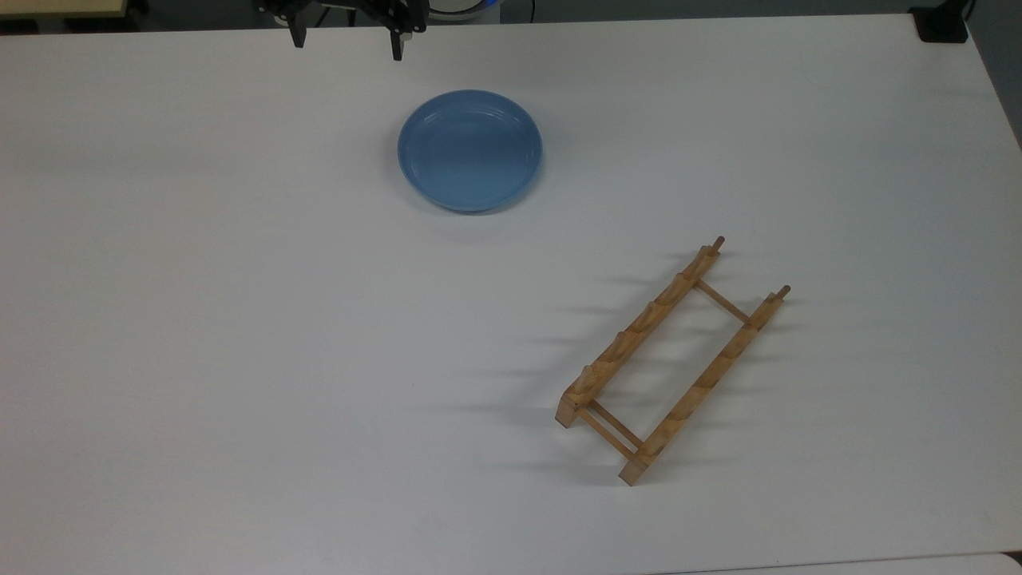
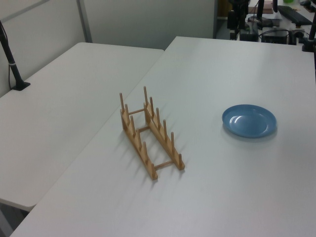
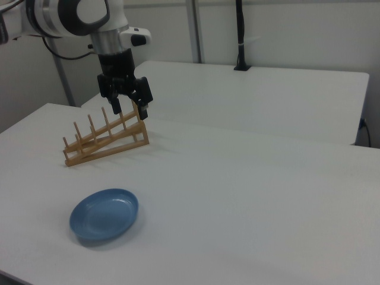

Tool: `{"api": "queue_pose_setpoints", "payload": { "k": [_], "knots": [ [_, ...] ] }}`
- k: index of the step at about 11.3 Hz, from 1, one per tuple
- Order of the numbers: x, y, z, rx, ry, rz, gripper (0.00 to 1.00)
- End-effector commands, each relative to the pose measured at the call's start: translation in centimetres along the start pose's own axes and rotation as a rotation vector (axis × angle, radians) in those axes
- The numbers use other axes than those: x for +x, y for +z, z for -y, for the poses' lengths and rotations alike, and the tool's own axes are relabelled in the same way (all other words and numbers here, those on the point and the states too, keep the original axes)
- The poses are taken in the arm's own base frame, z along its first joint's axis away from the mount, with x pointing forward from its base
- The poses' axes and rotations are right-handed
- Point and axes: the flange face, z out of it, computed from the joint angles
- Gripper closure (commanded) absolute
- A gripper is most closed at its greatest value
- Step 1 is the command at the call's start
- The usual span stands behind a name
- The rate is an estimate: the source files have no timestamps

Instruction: Place plate in plate rack

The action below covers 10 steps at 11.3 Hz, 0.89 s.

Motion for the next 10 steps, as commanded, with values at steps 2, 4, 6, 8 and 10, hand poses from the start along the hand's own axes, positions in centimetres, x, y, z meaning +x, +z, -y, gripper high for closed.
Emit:
{"api": "queue_pose_setpoints", "payload": {
  "k": [2,4,6,8,10],
  "knots": [
    [-0.9,-0.4,-0.2,-0.005,0.007,0.002,0.0],
    [-0.9,-0.4,-0.2,-0.003,0.005,0.002,0.0],
    [-0.9,-0.2,-0.1,-0.003,0.0,0.004,0.0],
    [-0.8,0.7,0.2,-0.003,-0.094,0.022,0.0],
    [-0.6,2.6,0.8,-0.001,-0.216,0.058,0.0]
  ]
}}
